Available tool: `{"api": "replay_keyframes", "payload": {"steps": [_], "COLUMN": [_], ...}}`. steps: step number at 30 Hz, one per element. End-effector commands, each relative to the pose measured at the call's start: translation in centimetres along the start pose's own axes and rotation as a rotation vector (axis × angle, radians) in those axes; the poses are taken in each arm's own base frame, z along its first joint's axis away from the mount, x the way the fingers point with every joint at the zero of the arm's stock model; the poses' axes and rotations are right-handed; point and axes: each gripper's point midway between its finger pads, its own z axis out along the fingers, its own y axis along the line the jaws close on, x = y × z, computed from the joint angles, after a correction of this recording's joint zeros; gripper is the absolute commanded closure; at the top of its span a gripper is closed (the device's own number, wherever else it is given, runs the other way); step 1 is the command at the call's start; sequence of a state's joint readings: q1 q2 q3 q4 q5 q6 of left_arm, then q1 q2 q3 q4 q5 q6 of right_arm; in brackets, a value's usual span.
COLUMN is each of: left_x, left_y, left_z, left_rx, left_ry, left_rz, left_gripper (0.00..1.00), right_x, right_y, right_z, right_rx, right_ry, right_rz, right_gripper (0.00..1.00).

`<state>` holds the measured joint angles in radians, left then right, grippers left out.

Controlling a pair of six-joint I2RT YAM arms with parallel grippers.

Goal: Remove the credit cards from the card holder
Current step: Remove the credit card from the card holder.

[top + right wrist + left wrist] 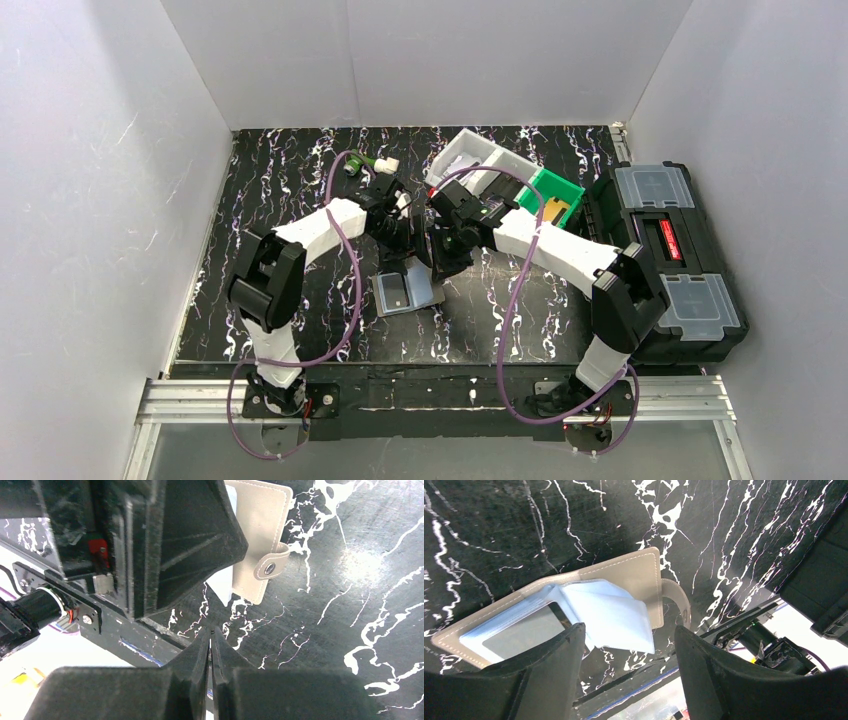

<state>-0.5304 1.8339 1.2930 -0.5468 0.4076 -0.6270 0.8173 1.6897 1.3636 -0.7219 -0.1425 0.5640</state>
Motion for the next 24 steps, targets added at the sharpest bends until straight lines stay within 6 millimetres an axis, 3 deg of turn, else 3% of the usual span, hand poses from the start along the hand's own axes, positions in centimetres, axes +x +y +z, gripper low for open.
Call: {"api": "replay_keyframes", "payload": {"steps": [1, 8, 14, 18, 24], "left_x": [-0.5, -0.7, -0.5, 0.2, 1.9], "left_y": [-0.3, 0.7, 3.2, 5.0, 6.4], "left_z": [-2.9, -3.9, -5.8, -6.5, -6.0], "left_rx": [-0.001, -0.026, -0.094, -0.134, -0.155], "left_ry": [-0.053, -0.076, -0.116, -0.128, -0.097], "left_rz": [0.028, 0.015, -0.019, -0.044, -0.067], "left_gripper": [0.36, 0.36, 0.39, 0.46, 0.60], "right_x": [-1.6, -1.7, -1.6, -1.8, -1.8], "right_y": [1.7, 2.5, 3.3, 3.9, 5.0], "right_z": [-0.5, -0.6, -0.2, 0.4, 2.2], "right_rx": [-0.074, -0.107, -0.138, -0.145, -0.173], "right_ry": [-0.035, -0.026, -0.004, 0.008, 0.045], "right_rz": [-0.023, -0.029, -0.032, -0.040, -0.039], "right_gripper": [0.89, 0.87, 0.83, 0.79, 0.71]}}
